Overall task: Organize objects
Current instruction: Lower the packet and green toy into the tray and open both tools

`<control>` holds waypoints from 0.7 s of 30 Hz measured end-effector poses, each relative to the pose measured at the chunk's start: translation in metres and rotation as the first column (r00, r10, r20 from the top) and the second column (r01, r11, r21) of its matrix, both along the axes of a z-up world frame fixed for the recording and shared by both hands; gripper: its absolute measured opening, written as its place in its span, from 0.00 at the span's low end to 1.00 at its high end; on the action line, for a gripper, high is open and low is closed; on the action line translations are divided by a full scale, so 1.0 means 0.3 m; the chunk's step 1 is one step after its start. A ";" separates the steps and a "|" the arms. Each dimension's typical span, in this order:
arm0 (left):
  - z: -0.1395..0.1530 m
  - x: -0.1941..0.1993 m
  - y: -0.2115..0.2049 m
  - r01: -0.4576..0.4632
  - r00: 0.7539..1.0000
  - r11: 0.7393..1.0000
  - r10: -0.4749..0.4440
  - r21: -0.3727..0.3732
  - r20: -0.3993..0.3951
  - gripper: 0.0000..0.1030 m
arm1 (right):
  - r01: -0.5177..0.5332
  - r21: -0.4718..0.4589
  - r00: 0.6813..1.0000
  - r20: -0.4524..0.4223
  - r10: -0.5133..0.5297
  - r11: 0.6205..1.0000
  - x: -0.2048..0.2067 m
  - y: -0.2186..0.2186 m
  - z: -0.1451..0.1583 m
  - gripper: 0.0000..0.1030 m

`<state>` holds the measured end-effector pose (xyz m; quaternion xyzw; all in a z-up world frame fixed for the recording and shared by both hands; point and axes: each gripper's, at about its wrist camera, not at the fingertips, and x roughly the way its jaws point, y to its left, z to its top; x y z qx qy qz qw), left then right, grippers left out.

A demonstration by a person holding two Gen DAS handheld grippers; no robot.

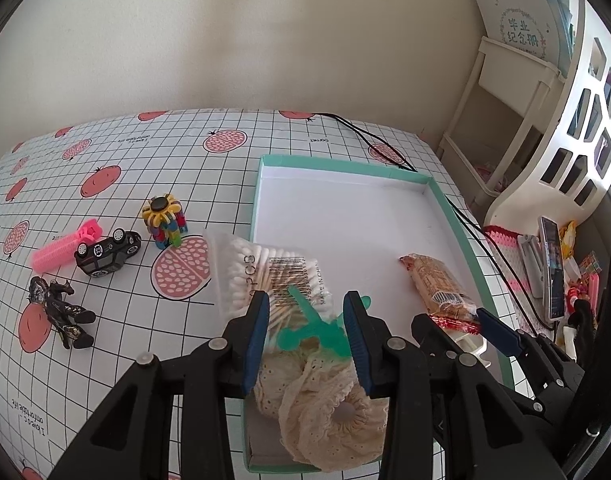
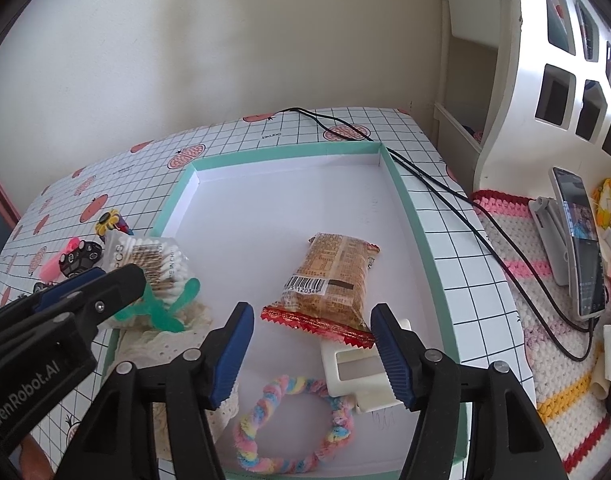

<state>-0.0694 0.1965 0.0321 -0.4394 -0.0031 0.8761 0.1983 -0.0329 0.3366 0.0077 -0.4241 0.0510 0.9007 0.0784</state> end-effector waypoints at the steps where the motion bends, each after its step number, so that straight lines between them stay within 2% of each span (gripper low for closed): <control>1: 0.002 -0.001 -0.003 -0.001 1.000 1.000 0.001 0.001 0.000 0.41 | 0.001 0.002 1.000 0.000 -0.001 1.000 0.000 -0.002 0.000 0.67; 3: 0.005 -0.002 -0.010 -0.007 1.000 1.000 0.007 0.003 -0.004 0.46 | 0.002 0.009 1.000 0.001 -0.002 1.000 0.001 -0.005 -0.001 0.68; 6: 0.008 -0.006 -0.020 -0.014 1.000 1.000 0.014 0.003 -0.005 0.47 | 0.005 0.013 1.000 0.004 -0.005 1.000 0.002 -0.008 -0.003 0.70; 10: 0.007 -0.012 -0.036 -0.025 1.000 1.000 0.024 -0.020 -0.008 0.54 | 0.008 0.010 1.000 0.001 -0.008 1.000 0.004 -0.010 -0.002 0.80; 21: 0.007 -0.025 -0.079 -0.051 0.998 0.995 0.048 -0.081 -0.028 0.66 | 0.012 0.005 1.000 0.006 -0.012 1.000 0.001 -0.024 -0.005 0.81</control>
